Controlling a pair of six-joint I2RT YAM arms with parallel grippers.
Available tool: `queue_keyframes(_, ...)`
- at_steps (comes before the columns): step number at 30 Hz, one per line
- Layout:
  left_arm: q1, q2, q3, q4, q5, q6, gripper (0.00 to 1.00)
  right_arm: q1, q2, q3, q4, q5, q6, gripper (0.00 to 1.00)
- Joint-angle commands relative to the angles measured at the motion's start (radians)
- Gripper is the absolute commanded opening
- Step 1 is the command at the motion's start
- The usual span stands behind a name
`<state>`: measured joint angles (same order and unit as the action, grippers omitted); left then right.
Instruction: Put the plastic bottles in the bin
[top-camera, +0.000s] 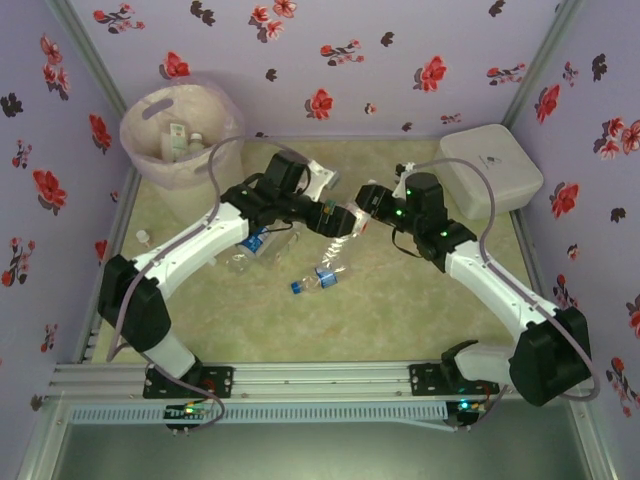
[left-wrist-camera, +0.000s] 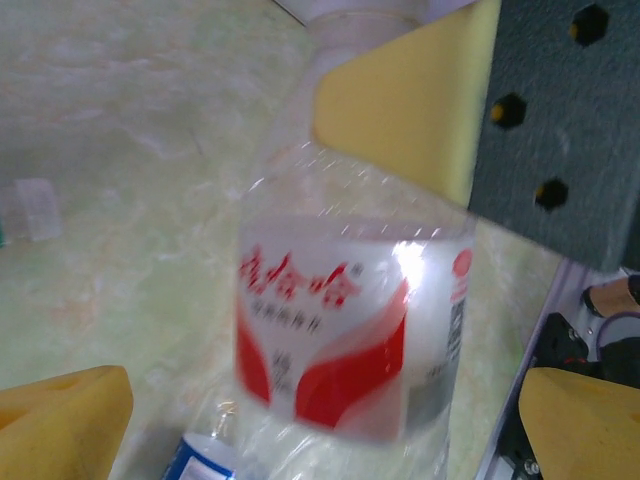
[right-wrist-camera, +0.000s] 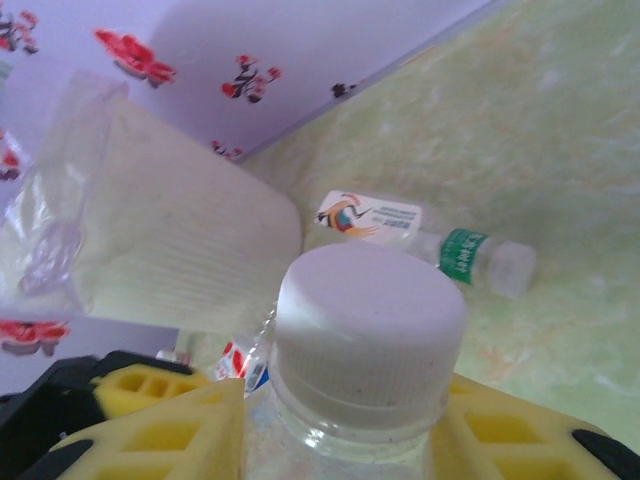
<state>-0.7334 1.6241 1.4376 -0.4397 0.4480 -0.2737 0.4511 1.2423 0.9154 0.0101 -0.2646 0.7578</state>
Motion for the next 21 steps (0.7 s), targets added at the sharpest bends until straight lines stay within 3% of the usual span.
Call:
queue_keyframes(1,-0.008,0.018,0.027,0.023,0.051,0.014,1.00,-0.005,-0.014,-0.026,0.120,-0.091,-0.026,0.00)
queue_keyframes(5,-0.009,-0.006,-0.044,0.142,0.111,-0.041,0.86,-0.005,-0.013,-0.040,0.159,-0.075,-0.010,0.00)
queue_keyframes(11,-0.008,-0.015,-0.070,0.151,0.113,-0.048,0.57,-0.006,-0.006,-0.040,0.193,-0.058,0.007,0.00)
queue_keyframes(17,-0.003,-0.030,-0.087,0.174,0.113,-0.054,0.46,-0.007,-0.011,-0.046,0.194,-0.037,0.018,0.00)
queue_keyframes(19,0.000,-0.030,-0.091,0.176,0.112,-0.057,0.45,-0.008,-0.017,-0.048,0.181,-0.022,0.020,0.14)
queue_keyframes(21,0.007,-0.033,-0.099,0.184,0.110,-0.067,0.45,-0.009,-0.030,-0.050,0.161,-0.002,0.016,0.42)
